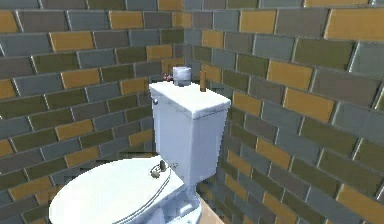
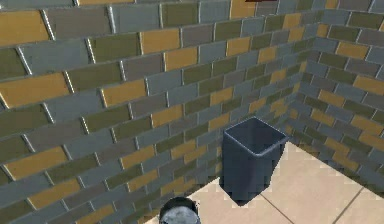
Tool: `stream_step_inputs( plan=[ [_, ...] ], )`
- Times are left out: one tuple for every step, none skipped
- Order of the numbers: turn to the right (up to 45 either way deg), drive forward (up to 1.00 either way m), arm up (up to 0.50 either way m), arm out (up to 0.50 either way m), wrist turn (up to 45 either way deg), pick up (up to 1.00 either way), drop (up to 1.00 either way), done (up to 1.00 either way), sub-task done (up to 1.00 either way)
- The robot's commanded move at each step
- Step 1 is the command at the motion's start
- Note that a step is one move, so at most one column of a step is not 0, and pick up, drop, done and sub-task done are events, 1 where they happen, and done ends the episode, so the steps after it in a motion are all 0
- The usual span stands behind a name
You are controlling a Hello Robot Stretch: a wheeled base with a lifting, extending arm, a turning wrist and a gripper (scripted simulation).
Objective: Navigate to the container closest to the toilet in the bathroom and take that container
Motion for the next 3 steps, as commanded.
stream_step_inputs(
  plan=[
    [0.0, 0.00, 0.00, 0.00, 30.0, 0.00, 0.00, 0.00, 0.00],
    [0.0, 0.00, -0.30, 0.00, 0.0, 0.00, 0.00, 0.00, 0.00],
    [0.0, 0.00, 0.00, 0.00, 0.0, 1.00, 0.00, 0.00, 0.00]
  ],
)
